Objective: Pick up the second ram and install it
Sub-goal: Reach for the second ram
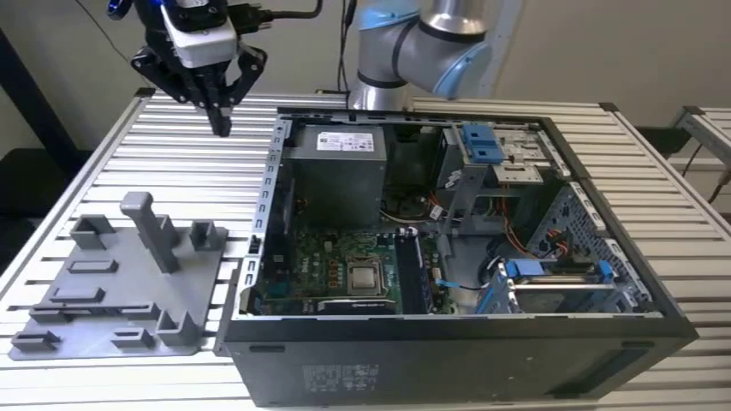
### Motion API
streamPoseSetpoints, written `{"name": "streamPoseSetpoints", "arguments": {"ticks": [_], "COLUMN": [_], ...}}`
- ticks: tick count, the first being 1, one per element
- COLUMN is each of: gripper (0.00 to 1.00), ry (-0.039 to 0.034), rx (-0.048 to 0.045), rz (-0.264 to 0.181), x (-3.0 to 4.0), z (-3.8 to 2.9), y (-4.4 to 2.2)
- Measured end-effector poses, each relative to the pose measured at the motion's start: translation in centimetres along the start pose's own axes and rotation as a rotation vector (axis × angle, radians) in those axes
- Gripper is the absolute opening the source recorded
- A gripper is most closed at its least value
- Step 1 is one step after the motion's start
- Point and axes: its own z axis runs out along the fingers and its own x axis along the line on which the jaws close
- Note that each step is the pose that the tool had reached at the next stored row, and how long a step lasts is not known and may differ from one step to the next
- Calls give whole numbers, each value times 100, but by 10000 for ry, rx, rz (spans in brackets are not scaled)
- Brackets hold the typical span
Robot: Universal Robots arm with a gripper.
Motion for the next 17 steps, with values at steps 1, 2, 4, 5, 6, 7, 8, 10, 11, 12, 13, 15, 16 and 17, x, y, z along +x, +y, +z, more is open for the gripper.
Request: {"name": "streamPoseSetpoints", "arguments": {"ticks": [1, 2, 4, 5, 6, 7, 8, 10, 11, 12, 13, 15, 16, 17], "gripper": [11, 11, 11, 11, 11, 11, 11, 11, 11, 11, 11, 11, 11, 11], "ry": [-7, -13, -26, -34, -41, -48, -55, -66, -70, -75, -80, -93, -97, -102], "rx": [-1, 0, -1, -2, -3, -3, -4, -5, -4, -5, -6, -7, -7, -7], "rz": [-1, -1, -4, -5, -5, -6, -7, -10, -10, -10, -11, -12, -12, -13], "x": [39, 79, 159, 201, 244, 285, 325, 402, 439, 473, 513, 585, 618, 650], "z": [-2, -4, -7, -8, -10, -11, -13, -16, -18, -19, -21, -24, -26, -27], "y": [-5, -10, -21, -26, -32, -37, -43, -54, -60, -66, -73, -86, -91, -97]}}
